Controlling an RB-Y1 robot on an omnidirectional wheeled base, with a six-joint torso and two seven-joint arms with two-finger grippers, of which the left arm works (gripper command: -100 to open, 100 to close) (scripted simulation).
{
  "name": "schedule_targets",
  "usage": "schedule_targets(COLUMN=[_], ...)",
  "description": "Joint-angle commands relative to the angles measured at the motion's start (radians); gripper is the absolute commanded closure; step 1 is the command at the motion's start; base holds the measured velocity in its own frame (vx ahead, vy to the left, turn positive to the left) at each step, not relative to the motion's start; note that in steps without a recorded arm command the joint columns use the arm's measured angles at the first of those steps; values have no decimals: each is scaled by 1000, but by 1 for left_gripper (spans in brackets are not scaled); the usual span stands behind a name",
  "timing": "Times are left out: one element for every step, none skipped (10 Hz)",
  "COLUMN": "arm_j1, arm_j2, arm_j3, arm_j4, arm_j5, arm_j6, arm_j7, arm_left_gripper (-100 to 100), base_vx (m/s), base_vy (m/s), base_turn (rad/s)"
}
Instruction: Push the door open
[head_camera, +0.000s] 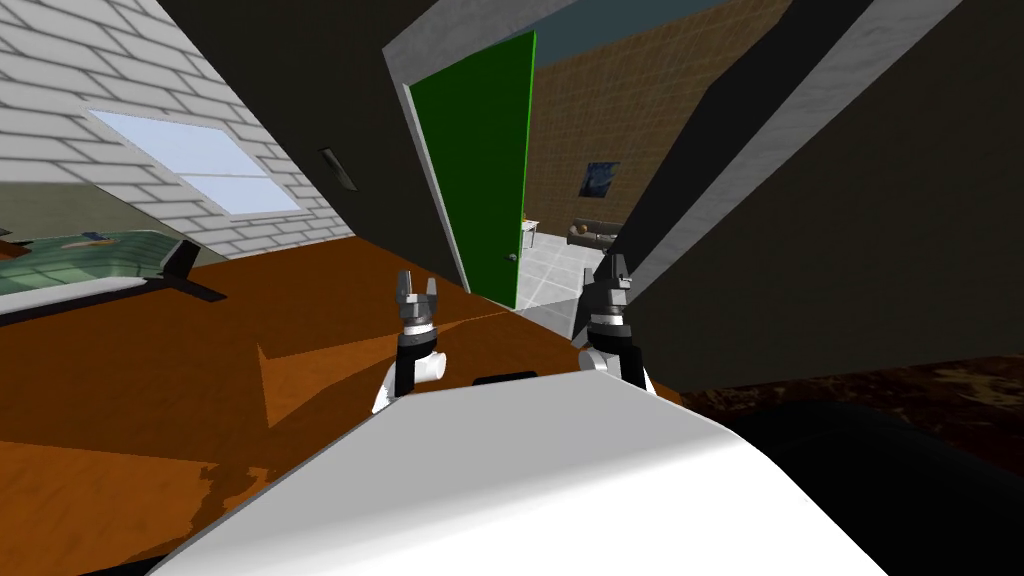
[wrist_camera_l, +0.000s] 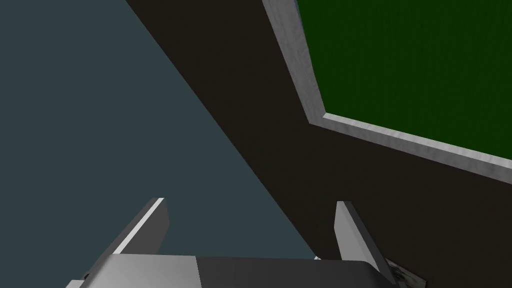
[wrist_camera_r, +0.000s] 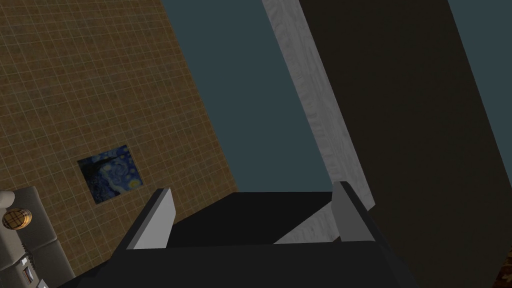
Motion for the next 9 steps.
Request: schedule_targets(arm_j1=[-19,-29,-39,-49,-59,-69,-79,-90,-101], arm_j2=[8,11,14,17,20,22,25,27,29], arm_j3=[3,3,4,4,5,5,5,6,6], arm_j4=[45,72,99,126,153,180,207,235,258], arm_j5=[-7,-12,-17,-22,-27,-32,-37,-43,-48], arm_j6=[-7,-11,-15,-19,-23,-27,-32,-36,-40], arm_j7=[1,3,4,5,6,7,8,9,10], arm_left_gripper=[-100,-100,-100,-100,-100,-100,-100,-100,-100], base_vx=[87,94,104,97,81,101,117,109,93], base_vy=[7,-8,5,21,16,25,18,19,17], base_turn=[-62,-52,-56,-60,-60,-46,-64,-70,-58])
